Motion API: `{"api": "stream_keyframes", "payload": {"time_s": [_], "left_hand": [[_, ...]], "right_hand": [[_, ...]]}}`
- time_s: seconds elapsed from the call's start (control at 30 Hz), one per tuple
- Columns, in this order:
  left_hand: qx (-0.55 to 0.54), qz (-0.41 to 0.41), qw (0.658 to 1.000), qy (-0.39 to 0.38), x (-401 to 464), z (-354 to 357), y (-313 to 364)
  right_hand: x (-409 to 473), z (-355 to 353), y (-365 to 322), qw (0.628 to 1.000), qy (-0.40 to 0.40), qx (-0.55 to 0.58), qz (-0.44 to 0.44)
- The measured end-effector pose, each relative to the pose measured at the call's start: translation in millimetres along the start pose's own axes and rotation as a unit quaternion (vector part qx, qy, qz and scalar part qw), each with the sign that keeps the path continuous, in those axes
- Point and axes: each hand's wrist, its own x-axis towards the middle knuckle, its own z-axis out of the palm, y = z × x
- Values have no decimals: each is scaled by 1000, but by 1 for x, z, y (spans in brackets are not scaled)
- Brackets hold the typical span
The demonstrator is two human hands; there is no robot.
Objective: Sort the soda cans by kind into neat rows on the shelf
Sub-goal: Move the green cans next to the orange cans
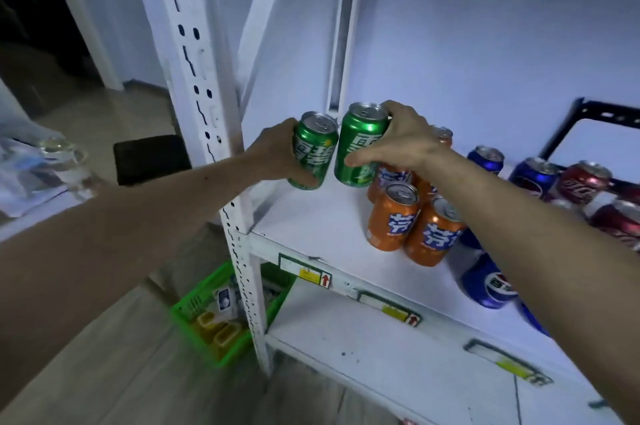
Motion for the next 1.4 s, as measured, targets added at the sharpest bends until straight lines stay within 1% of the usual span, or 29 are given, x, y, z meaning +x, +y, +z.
{"api": "stream_keyframes", "payload": {"time_s": [0.13,0.27,0.33,0.47,0.53,0.6,0.73,0.9,1.0,1.1,1.17,1.27,1.4], "left_hand": [[-41,-13,999,-4,-1,22,-22],[-48,-26,998,-13,-6,38,-42],[-52,-31,998,-23,-9,45,-49],[-68,-37,996,-38,-17,56,-58],[-85,-45,995,-38,-18,58,-61],[-95,-45,994,-38,-19,59,-62],[-82,-38,995,-43,-21,56,-61],[-64,-33,996,-59,-26,49,-54],[-48,-8,997,-56,-32,40,-46],[-8,26,999,-45,-37,27,-29],[26,63,997,-48,-39,15,-11],[68,130,988,-44,-37,-1,26],[80,212,973,-39,-35,5,101]], "right_hand": [[-13,26,9,998,25,-37,50],[-25,46,19,990,31,-111,85],[-31,56,21,983,37,-160,85],[-41,72,22,953,71,-284,85],[-44,74,20,943,78,-312,90],[-46,76,19,935,66,-335,100],[-47,82,20,911,69,-395,95],[-46,81,24,895,69,-434,74],[-49,80,19,900,51,-429,63],[-55,65,8,926,29,-371,56],[-65,45,-1,944,26,-324,45],[-90,5,-5,952,43,-302,27],[-139,-59,17,956,109,-269,44]]}}
